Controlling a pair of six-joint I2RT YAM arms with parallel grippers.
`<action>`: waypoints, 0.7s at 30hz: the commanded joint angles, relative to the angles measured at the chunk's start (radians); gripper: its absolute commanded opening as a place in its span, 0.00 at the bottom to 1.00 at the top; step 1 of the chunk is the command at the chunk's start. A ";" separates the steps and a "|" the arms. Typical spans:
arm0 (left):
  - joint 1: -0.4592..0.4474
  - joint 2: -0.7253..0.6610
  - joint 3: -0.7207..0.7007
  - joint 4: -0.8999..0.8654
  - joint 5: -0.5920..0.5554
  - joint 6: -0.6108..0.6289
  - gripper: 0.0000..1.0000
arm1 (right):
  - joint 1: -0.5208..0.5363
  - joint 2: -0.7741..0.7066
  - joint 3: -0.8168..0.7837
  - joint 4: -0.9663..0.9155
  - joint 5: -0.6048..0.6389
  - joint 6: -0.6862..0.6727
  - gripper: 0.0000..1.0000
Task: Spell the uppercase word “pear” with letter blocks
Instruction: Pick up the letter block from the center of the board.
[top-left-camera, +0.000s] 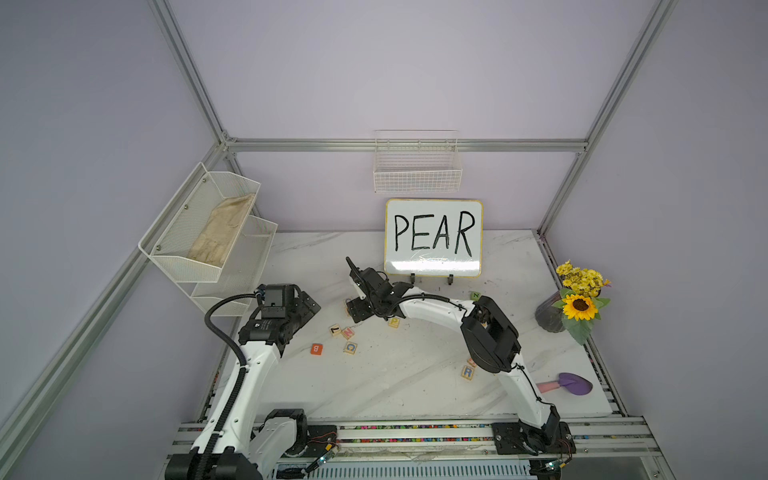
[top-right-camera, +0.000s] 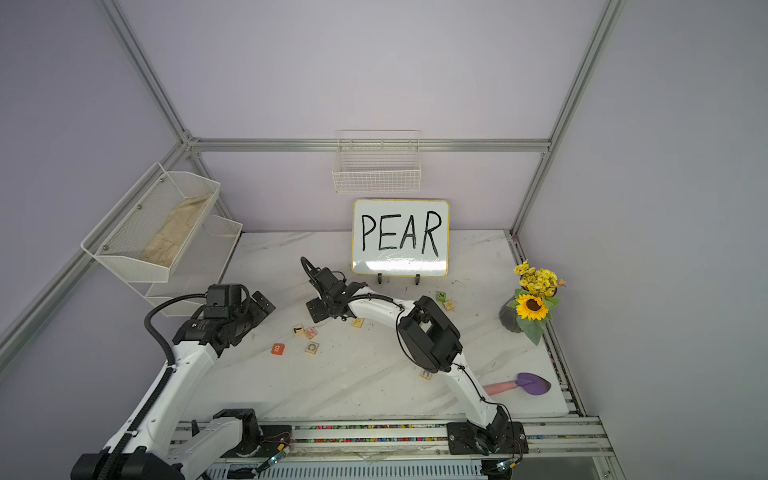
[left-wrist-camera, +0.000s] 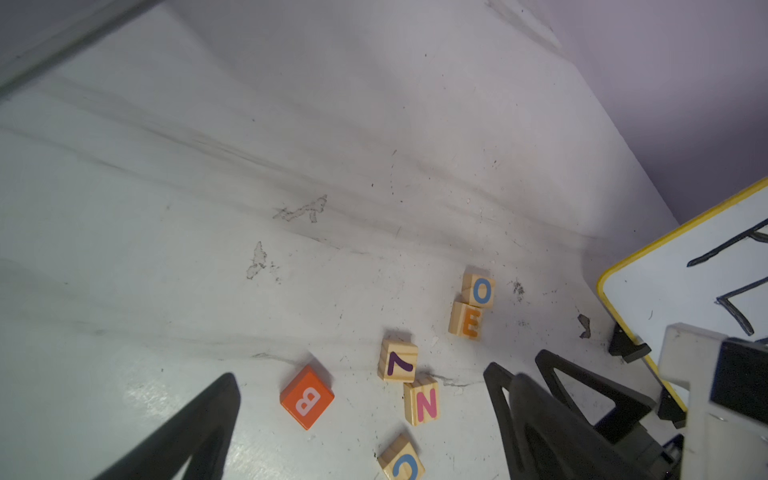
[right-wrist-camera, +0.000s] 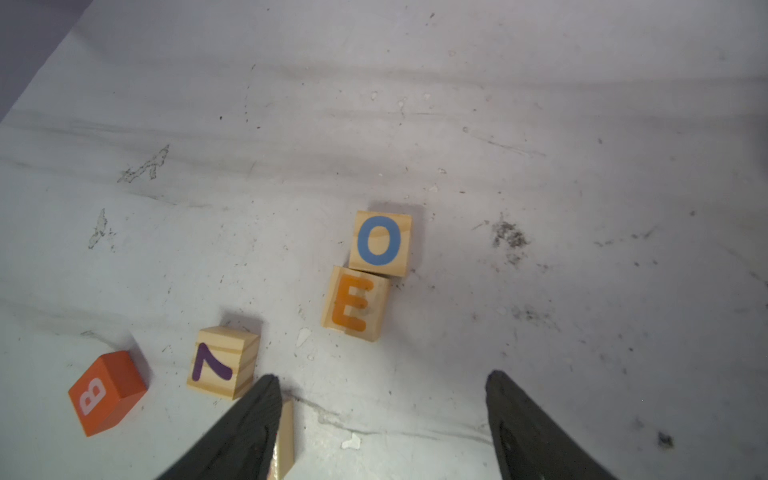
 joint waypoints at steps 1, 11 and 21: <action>0.008 0.019 -0.068 0.087 0.134 -0.013 1.00 | 0.037 0.039 0.065 -0.070 0.027 -0.047 0.79; 0.108 -0.003 -0.213 0.285 0.391 -0.076 1.00 | 0.072 0.160 0.225 -0.145 0.133 0.004 0.71; 0.184 0.012 -0.316 0.451 0.551 -0.142 1.00 | 0.071 0.211 0.280 -0.165 0.209 0.033 0.69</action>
